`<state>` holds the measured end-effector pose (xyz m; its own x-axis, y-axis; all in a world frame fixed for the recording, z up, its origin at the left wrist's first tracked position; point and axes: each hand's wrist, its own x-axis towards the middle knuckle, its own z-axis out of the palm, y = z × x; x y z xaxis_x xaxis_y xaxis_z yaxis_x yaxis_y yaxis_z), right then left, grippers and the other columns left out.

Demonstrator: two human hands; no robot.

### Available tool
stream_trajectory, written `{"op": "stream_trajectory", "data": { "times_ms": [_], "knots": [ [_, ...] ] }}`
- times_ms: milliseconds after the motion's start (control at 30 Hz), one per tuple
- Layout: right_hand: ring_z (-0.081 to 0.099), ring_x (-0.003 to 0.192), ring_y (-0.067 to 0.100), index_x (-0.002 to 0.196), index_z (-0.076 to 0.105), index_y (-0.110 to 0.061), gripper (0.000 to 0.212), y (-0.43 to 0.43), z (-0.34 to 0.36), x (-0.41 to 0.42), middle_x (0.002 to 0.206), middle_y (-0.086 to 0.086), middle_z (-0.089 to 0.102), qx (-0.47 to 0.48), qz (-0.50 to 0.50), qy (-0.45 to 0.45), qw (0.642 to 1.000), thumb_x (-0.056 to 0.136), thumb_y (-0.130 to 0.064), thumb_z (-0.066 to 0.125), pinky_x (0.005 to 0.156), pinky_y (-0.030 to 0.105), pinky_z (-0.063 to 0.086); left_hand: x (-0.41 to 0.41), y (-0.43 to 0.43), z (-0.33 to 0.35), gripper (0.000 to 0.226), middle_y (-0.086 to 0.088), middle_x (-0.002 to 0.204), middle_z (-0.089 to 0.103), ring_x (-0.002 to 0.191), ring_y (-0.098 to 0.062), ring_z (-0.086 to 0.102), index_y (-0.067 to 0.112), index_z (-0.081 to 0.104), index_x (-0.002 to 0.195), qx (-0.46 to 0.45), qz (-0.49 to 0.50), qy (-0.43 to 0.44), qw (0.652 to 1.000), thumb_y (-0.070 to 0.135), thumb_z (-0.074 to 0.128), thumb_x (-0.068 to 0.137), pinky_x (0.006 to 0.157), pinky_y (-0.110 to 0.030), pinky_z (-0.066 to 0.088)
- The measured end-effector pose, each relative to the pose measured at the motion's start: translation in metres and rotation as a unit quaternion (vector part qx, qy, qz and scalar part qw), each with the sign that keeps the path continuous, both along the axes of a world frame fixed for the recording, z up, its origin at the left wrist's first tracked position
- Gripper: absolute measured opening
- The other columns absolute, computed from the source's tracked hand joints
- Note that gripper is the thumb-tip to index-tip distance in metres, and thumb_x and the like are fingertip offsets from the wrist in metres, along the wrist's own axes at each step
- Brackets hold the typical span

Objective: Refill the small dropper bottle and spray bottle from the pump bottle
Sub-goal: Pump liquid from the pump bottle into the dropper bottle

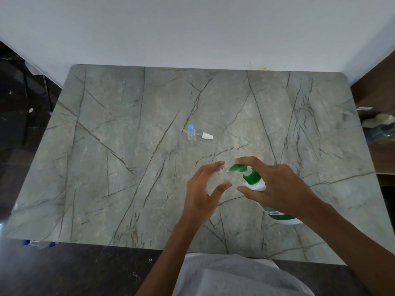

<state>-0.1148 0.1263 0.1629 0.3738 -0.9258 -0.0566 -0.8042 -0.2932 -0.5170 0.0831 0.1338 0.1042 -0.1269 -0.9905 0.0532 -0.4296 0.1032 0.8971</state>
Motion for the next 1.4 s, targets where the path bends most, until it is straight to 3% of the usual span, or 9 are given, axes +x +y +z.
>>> {"op": "stream_trajectory", "data": {
  "times_ms": [133, 300, 500, 667, 900, 1067, 1233, 1400],
  "knots": [
    [0.058, 0.054, 0.007, 0.126, 0.034, -0.036, 0.061, 0.000, 0.000, 0.001, 0.084, -0.003, 0.070, -0.020, 0.001, -0.006, 1.000, 0.077, -0.051, 0.067, 0.061, 0.014, 0.049, -0.001, 0.001, -0.001, 0.047, 0.013, 0.117, 0.062, 0.108, -0.003, 0.060, 0.027, 0.056, 0.127, 0.005, -0.003, 0.007, 1.000, 0.033, 0.074, 0.083, 0.088, -0.033, 0.056],
    [0.057, 0.051, 0.008, 0.132, 0.027, -0.039, 0.068, -0.001, 0.006, 0.002, 0.077, -0.005, 0.068, -0.020, 0.017, 0.015, 1.000, 0.078, -0.055, 0.064, 0.057, 0.020, 0.054, 0.000, 0.001, 0.000, 0.047, 0.015, 0.117, 0.062, 0.108, -0.003, 0.061, 0.029, 0.055, 0.126, 0.008, 0.008, 0.018, 1.000, 0.040, 0.070, 0.083, 0.090, -0.031, 0.055],
    [0.053, 0.047, 0.005, 0.132, 0.028, -0.037, 0.068, 0.000, 0.010, 0.002, 0.076, -0.006, 0.067, -0.020, 0.027, 0.023, 0.999, 0.078, -0.053, 0.066, 0.053, 0.015, 0.051, 0.002, 0.002, 0.000, 0.047, 0.015, 0.116, 0.062, 0.107, -0.003, 0.061, 0.030, 0.055, 0.125, -0.001, 0.009, 0.012, 1.000, 0.043, 0.068, 0.082, 0.089, -0.030, 0.055],
    [0.043, 0.042, 0.000, 0.128, 0.035, -0.033, 0.064, 0.001, 0.009, 0.003, 0.073, -0.007, 0.065, -0.035, 0.026, 0.019, 0.999, 0.076, -0.047, 0.070, 0.054, 0.003, 0.031, 0.001, 0.003, 0.003, 0.046, 0.026, 0.115, 0.057, 0.107, 0.001, 0.059, 0.032, 0.054, 0.125, -0.008, 0.005, 0.004, 1.000, 0.041, 0.071, 0.083, 0.089, -0.028, 0.055],
    [0.056, 0.050, 0.006, 0.125, 0.037, -0.032, 0.060, 0.003, 0.010, 0.002, 0.074, -0.003, 0.070, -0.055, 0.040, 0.039, 0.997, 0.077, -0.048, 0.068, 0.053, 0.018, 0.049, 0.002, 0.008, 0.001, 0.048, 0.012, 0.117, 0.061, 0.107, -0.003, 0.060, 0.024, 0.056, 0.126, -0.020, -0.001, -0.003, 1.000, 0.030, 0.074, 0.083, 0.089, -0.029, 0.055],
    [0.051, 0.046, 0.007, 0.132, 0.032, -0.031, 0.069, 0.004, 0.013, 0.001, 0.077, -0.003, 0.071, -0.059, 0.051, 0.057, 0.995, 0.076, -0.049, 0.068, 0.053, 0.020, 0.049, 0.004, 0.008, 0.003, 0.049, 0.011, 0.118, 0.062, 0.108, -0.003, 0.060, 0.023, 0.056, 0.128, -0.030, -0.004, -0.006, 1.000, 0.028, 0.075, 0.083, 0.090, -0.027, 0.054],
    [0.041, 0.046, 0.000, 0.129, 0.035, -0.031, 0.067, 0.006, 0.013, 0.002, 0.073, -0.004, 0.070, -0.056, 0.048, 0.055, 0.996, 0.075, -0.047, 0.071, 0.052, 0.015, 0.043, 0.005, 0.009, 0.003, 0.049, 0.011, 0.119, 0.062, 0.108, -0.004, 0.060, 0.025, 0.056, 0.128, -0.027, -0.007, -0.010, 1.000, 0.028, 0.075, 0.083, 0.089, -0.027, 0.055],
    [0.044, 0.048, 0.000, 0.124, 0.040, -0.030, 0.059, 0.005, 0.013, 0.001, 0.071, -0.004, 0.069, -0.060, 0.049, 0.046, 0.996, 0.076, -0.045, 0.071, 0.051, 0.015, 0.044, 0.004, 0.009, 0.004, 0.048, 0.012, 0.117, 0.063, 0.107, -0.005, 0.061, 0.026, 0.056, 0.127, -0.029, -0.011, -0.003, 1.000, 0.029, 0.074, 0.083, 0.088, -0.028, 0.055]
  ]
}}
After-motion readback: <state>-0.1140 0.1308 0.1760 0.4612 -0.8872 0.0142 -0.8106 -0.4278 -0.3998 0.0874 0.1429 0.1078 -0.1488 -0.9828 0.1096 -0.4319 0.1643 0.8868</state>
